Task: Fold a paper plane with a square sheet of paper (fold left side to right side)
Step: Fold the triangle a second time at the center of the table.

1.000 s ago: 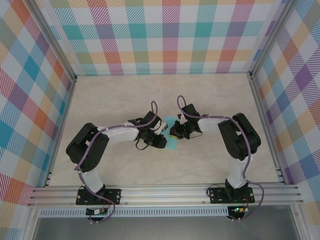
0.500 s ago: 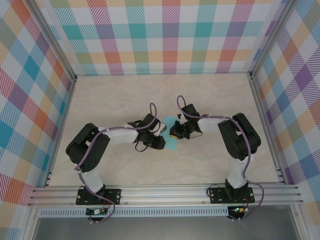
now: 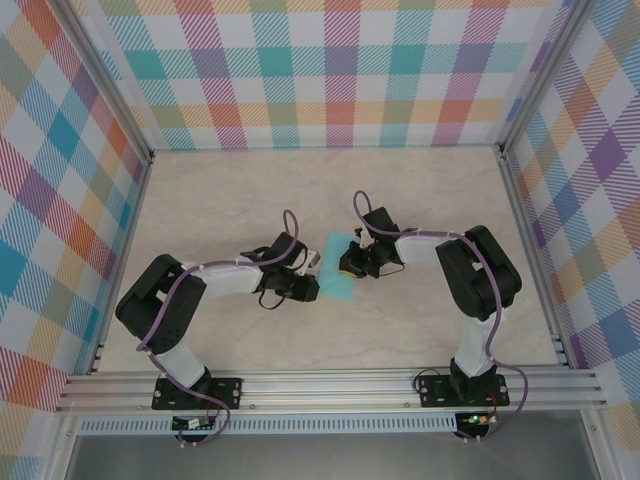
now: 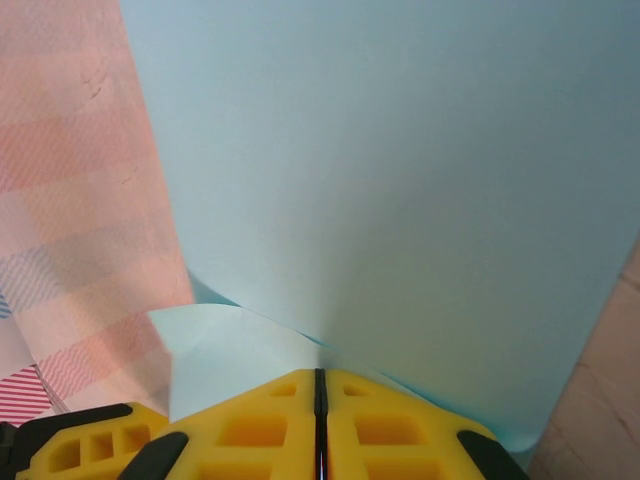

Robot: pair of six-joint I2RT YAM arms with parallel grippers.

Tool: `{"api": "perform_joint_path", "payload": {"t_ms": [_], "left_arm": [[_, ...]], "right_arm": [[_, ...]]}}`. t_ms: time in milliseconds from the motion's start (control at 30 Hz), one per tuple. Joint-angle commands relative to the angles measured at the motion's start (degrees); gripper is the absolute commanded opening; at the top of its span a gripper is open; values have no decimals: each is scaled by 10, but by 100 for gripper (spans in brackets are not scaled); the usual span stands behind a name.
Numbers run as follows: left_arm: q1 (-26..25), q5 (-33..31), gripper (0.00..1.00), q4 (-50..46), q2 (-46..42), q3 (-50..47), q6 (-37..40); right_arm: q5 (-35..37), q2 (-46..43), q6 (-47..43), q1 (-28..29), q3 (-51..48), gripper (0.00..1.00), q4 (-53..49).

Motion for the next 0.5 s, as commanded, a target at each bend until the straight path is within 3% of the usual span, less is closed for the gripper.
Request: {"api": "perform_joint_path", "payload": {"t_ms": [0,200,467], "left_arm": [[10,38,16,-11,-40,-13,-6],[10,119,17,33,-68,-11,-20],[15,73,16,16,3,37,-4]], "right_arm": [[22,19,-10,3,1,9,-39],[21,18,-10,3,0,9,-39],[21,17,-10,4,1,9,-39]]}}
